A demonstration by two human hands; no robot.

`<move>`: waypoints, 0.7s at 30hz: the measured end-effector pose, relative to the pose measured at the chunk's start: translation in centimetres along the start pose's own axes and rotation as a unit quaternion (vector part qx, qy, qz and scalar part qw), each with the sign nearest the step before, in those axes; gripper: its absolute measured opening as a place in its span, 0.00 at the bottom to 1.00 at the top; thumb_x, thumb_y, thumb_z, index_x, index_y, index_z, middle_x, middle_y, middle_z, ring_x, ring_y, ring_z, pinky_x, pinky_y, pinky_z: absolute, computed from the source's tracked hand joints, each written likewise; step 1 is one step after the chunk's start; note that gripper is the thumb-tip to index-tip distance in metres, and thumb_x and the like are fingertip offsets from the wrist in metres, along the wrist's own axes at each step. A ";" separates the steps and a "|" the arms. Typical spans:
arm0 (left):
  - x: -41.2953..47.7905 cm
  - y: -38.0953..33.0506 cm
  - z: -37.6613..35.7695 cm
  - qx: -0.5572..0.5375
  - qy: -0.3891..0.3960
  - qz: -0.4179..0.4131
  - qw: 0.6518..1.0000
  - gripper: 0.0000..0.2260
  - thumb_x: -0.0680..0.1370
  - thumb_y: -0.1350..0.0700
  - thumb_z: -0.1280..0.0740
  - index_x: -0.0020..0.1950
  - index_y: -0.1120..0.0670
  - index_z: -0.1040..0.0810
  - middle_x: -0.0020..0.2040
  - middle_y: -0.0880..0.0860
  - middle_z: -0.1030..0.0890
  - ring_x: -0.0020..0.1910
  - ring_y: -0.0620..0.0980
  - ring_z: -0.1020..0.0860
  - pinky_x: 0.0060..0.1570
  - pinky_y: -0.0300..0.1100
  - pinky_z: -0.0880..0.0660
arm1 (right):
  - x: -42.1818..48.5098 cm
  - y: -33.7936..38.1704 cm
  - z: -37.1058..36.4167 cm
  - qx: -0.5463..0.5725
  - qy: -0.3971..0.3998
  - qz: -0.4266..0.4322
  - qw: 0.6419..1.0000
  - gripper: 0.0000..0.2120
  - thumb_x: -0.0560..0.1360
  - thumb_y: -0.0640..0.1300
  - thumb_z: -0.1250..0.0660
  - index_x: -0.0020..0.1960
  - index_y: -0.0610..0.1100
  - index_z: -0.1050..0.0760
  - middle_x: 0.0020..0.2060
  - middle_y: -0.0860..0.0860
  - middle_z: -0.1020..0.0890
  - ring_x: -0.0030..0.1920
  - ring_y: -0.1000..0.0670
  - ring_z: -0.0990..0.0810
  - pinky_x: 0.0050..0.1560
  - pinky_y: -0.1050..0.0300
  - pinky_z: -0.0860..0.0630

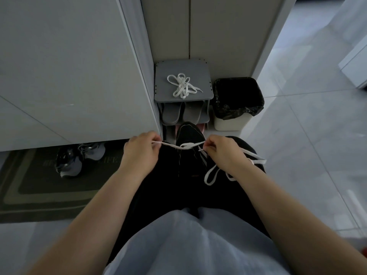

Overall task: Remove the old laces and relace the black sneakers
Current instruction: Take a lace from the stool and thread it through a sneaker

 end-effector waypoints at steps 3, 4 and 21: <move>-0.5 -1.7 -1.4 0.003 -0.017 -0.058 0.998 0.12 0.76 0.61 0.39 0.56 0.49 0.24 0.56 0.50 0.28 0.58 0.52 0.33 0.60 0.45 0.38 | 0.2 0.3 -0.3 -0.022 0.006 0.016 1.000 0.07 0.78 0.44 0.39 0.51 0.44 0.24 0.41 0.46 0.19 0.41 0.48 0.21 0.42 0.54 0.23; -0.6 -2.4 -2.0 0.001 -0.017 -0.082 0.996 0.12 0.76 0.60 0.38 0.56 0.48 0.22 0.55 0.49 0.28 0.58 0.51 0.34 0.59 0.42 0.40 | 0.3 0.4 -0.4 -0.035 0.006 0.022 0.999 0.07 0.78 0.44 0.39 0.51 0.44 0.24 0.41 0.46 0.19 0.41 0.48 0.21 0.43 0.53 0.23; -0.2 -3.4 -7.2 0.000 -0.013 0.000 1.000 0.12 0.77 0.48 0.36 0.59 0.46 0.21 0.53 0.49 0.27 0.58 0.51 0.33 0.63 0.45 0.42 | 1.7 0.7 -1.1 -0.038 0.003 0.007 0.999 0.08 0.78 0.44 0.39 0.52 0.43 0.24 0.44 0.46 0.19 0.44 0.47 0.22 0.44 0.54 0.25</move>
Point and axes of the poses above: each hand's wrist, its own x-axis towards the middle knuckle, its own z-axis out of the back of the hand, y = z × x, the point moved 3 cm from there along x, towards the middle knuckle
